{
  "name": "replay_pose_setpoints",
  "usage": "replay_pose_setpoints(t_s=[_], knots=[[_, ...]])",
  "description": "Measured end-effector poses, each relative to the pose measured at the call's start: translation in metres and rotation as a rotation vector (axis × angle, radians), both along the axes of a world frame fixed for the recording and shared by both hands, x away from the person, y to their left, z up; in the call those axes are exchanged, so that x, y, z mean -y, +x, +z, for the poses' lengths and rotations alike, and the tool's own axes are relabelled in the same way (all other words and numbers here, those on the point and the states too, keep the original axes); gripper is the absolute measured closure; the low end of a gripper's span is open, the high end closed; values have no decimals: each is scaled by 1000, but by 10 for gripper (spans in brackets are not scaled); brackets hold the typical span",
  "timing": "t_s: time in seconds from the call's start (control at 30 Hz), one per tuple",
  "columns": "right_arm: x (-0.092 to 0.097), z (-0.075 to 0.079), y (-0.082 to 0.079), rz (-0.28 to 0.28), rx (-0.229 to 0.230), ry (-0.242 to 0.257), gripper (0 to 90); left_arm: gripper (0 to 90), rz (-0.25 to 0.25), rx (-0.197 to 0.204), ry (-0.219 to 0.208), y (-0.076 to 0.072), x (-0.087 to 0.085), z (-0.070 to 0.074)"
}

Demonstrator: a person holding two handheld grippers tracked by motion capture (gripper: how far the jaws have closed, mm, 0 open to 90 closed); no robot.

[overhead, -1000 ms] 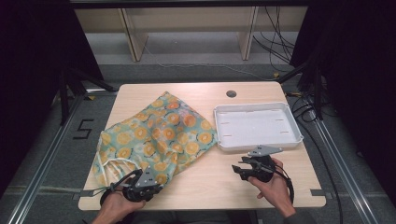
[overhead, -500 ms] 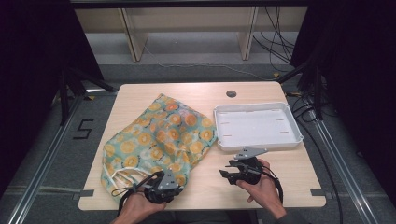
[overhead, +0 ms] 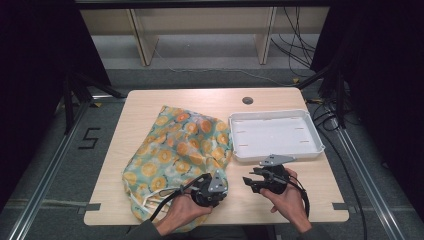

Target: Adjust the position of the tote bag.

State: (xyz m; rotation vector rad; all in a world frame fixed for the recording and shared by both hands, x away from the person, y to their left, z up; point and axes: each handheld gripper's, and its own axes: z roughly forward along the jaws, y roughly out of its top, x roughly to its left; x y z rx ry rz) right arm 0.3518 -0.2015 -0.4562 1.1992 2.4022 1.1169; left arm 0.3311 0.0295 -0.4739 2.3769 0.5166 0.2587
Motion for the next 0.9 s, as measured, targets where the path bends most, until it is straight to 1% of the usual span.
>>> replay_pose_setpoints(t_s=[0.03, 0.07, 0.1, 0.13, 0.17, 0.2, 0.23, 0.27, 0.33, 0.37, 0.4, 0.43, 0.47, 0.5, 0.53, 0.57, 0.6, 0.63, 0.67, 0.73, 0.77, 0.8, 0.83, 0.87, 0.9], knots=[[1, -1, 1, 10, 0, 5, 454, 772, -12, 1, -7, 1, -1, 2], [2, 0, 0, 8, 2, 2, 450, 713, -5, -17, -20, 1, -3, 5], [2, 1, 0, 3, -6, 12, 446, 630, -5, -17, -20, 1, -3, 5], [2, 1, 0, 6, -5, 17, 441, 579, -5, -20, -44, 0, -12, 14], [2, 1, 0, 6, -5, 17, 441, 534, -5, -20, -44, 0, -12, 14], [-1, 1, -2, 15, -15, 21, 428, 448, 9, -37, -84, -2, -23, 24], [-3, 1, -3, 19, -20, 26, 424, 388, -11, -51, -70, -1, -31, 30], [-6, 0, -3, 29, -23, 34, 417, 340, 11, -51, -98, -1, -37, 35], [-12, 0, -5, 48, -22, 35, 404, 322, 24, -30, -115, -2, -53, 44], [-16, -1, -5, 62, -20, 48, 399, 312, 32, -14, -104, 0, -65, 50], [-19, 0, -7, 73, -26, 43, 394, 307, 58, -7, -105, 0, -73, 53], [-19, 0, -7, 73, -26, 43, 394, 304, 58, -7, -105, 0, -73, 53], [-25, 0, -9, 82, -18, 60, 385, 303, 120, 15, -80, 7, -99, 60], [-27, 1, -9, 90, -37, 64, 379, 302, 145, 30, -63, 12, -114, 62], [-30, 0, -9, 99, -39, 70, 371, 297, 194, 33, -59, 16, -130, 63], [-34, -1, -10, 99, -42, 70, 364, 289, 234, 34, -46, 21, -147, 64], [-38, -1, -12, 107, -71, 83, 359, 285, 275, 24, -41, 25, -162, 63], [-41, -2, -11, 113, -48, 71, 353, 284, 312, 31, -32, 29, -177, 62], [-44, -2, -11, 126, -54, 66, 347, 285, 342, 42, -21, 32, -191, 61], [-51, -4, -10, 141, -58, 58, 331, 284, 409, 21, -20, 39, -213, 55], [-55, -4, -11, 139, -65, 65, 323, 284, 439, 21, -2, 41, -223, 53], [-58, -4, -11, 145, -80, 62, 309, 285, 462, 15, 8, 45, -231, 49], [-61, -5, -9, 163, -69, 51, 301, 284, 486, 6, 19, 48, -238, 45], [-64, -6, -9, 167, -72, 50, 295, 281, 509, 0, 24, 51, -245, 41], [-68, -7, -9, 170, -75, 48, 289, 278, 536, -3, 9, 54, -250, 37]])
